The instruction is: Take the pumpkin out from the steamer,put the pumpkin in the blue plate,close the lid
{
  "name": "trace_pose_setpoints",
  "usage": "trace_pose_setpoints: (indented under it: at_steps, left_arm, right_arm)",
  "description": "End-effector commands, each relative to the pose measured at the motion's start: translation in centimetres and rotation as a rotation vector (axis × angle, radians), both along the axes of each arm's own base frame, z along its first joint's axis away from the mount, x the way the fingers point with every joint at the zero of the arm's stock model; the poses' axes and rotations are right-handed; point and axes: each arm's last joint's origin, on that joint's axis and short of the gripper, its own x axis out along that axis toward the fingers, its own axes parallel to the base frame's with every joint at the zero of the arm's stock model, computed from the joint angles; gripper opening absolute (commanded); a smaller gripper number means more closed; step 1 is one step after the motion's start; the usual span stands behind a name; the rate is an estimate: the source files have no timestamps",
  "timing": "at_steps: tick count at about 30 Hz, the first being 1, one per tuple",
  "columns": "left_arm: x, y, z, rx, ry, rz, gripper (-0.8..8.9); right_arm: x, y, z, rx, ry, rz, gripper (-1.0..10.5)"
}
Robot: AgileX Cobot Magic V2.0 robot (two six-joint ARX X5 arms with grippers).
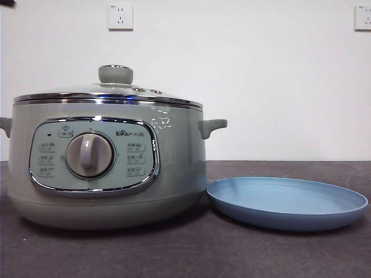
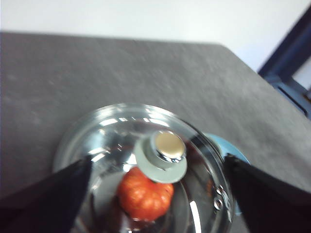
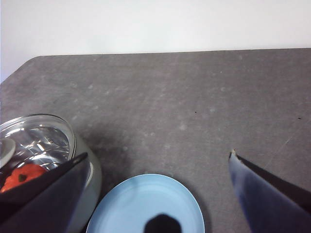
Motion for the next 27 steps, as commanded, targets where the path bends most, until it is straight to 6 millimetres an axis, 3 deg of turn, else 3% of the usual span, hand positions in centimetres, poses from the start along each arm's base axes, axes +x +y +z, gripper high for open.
trace_pose_setpoints:
  at_steps: [1, 8, 15, 21, 27]
  left_arm:
    - [1.0, -1.1, 0.1, 0.026, 0.014, -0.029, 4.72]
    - [4.0, -5.0, 0.4, 0.186, 0.022, -0.053, 4.71]
    - [7.0, -8.9, -1.5, 0.328, 0.076, -0.098, 4.71]
    - [8.5, -10.5, -4.0, 0.382, 0.156, -0.121, 4.71]
    - [8.7, -10.9, -4.6, 0.410, 0.168, -0.109, 4.53]
  right_arm:
    - [0.0, 0.0, 0.1, -0.005, -0.007, 0.006, 4.8]
    - [0.0, 0.0, -0.1, -0.008, 0.013, 0.006, 4.8]
    - [-0.1, 0.0, -0.3, -0.011, 0.035, 0.006, 4.7]
    - [-0.1, 0.0, -0.3, -0.011, 0.035, 0.006, 4.7]
    - [-0.1, 0.0, -0.3, -0.011, 0.035, 0.006, 4.7]
